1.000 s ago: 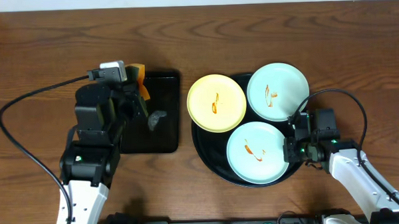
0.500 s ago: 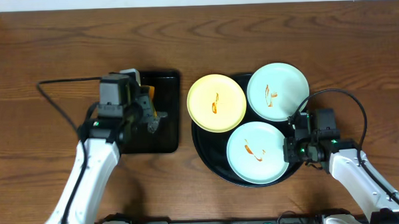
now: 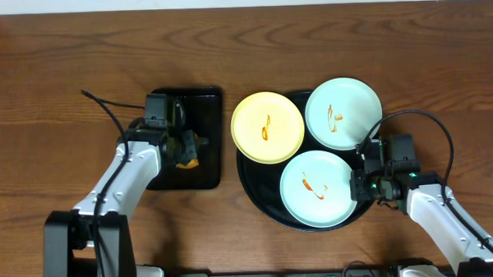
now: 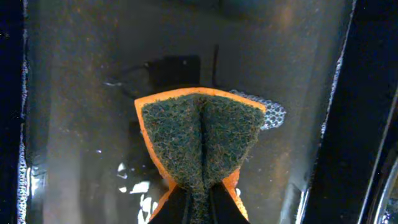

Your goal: Clean dirty plates on tray and stack at the side

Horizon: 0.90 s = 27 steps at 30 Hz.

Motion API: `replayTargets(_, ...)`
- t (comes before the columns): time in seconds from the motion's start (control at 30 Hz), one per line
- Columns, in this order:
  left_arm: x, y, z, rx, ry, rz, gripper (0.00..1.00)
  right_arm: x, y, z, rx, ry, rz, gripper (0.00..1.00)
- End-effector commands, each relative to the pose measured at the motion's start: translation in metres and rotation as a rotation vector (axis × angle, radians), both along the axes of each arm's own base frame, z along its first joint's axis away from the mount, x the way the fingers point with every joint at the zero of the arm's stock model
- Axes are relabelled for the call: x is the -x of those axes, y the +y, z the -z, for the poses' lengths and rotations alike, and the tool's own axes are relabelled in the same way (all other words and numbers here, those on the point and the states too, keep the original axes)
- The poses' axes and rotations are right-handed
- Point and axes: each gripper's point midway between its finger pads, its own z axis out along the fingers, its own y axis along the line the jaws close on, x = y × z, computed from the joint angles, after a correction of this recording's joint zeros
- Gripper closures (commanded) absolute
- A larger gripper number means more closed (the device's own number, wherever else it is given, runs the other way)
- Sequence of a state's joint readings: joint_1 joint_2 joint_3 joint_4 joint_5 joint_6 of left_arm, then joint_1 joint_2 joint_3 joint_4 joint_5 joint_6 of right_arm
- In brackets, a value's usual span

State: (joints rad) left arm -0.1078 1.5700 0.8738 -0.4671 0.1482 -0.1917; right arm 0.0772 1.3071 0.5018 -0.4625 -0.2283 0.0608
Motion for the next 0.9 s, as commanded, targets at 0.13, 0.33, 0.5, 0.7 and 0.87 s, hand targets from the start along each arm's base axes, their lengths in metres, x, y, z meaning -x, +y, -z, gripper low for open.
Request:
replayTargets(0.13,0.002,-0.001,0.001,0.011,0.009,-0.025,0.92,0.003,-0.001,0.003,0.014,0.009,-0.003,0.99)
replayTargets(0.33,0.001,-0.044,-0.027,0.238,-0.027,0.062,0.93,0.003,-0.001,0.003,0.014,0.009,-0.003,0.99)
replayTargets(0.5,-0.002,-0.079,-0.077,0.288,-0.171,0.165,0.93,0.003,-0.001,0.003,0.014,0.009,-0.003,0.99)
replayTargets(0.7,0.012,-0.140,-0.097,0.382,-0.208,0.234,0.93,0.003,-0.001,0.003,0.014,0.009,-0.003,0.99)
replayTargets(0.87,0.024,-0.202,-0.088,0.456,-0.193,0.318,0.93,0.003,-0.001,0.003,0.014,0.009,-0.003,0.99)
